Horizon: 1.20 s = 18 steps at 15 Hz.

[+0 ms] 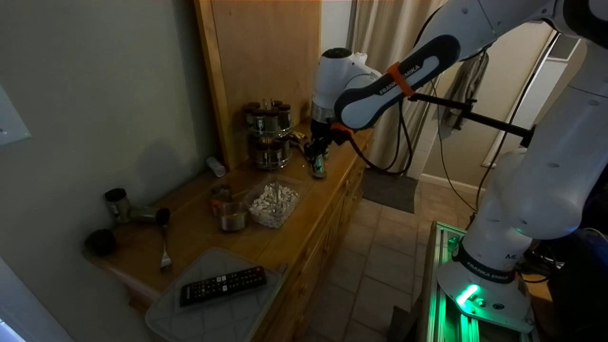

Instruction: Pick up the jar on the left and put it on the stand.

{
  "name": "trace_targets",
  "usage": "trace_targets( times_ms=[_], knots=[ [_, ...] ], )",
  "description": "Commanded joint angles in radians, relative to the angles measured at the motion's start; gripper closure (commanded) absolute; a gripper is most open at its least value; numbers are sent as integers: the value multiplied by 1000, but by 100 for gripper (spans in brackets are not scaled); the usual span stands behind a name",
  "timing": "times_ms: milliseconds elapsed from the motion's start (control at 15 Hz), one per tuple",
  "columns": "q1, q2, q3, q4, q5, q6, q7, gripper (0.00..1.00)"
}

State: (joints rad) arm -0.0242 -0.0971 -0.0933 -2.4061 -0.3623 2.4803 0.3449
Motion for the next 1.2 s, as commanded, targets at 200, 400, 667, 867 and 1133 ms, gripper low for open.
trace_targets(
  times_ms=[200, 400, 667, 867, 1133],
  knots=[
    [-73, -2, 16, -8, -106, 154, 18, 76],
    [-88, 10, 13, -18, -135, 272, 7, 76],
    [-91, 35, -2, -30, -189, 402, 35, 76],
    [-100, 59, -14, -46, -209, 474, 38, 76],
    [-115, 93, -32, -45, -264, 567, 50, 76]
  ],
)
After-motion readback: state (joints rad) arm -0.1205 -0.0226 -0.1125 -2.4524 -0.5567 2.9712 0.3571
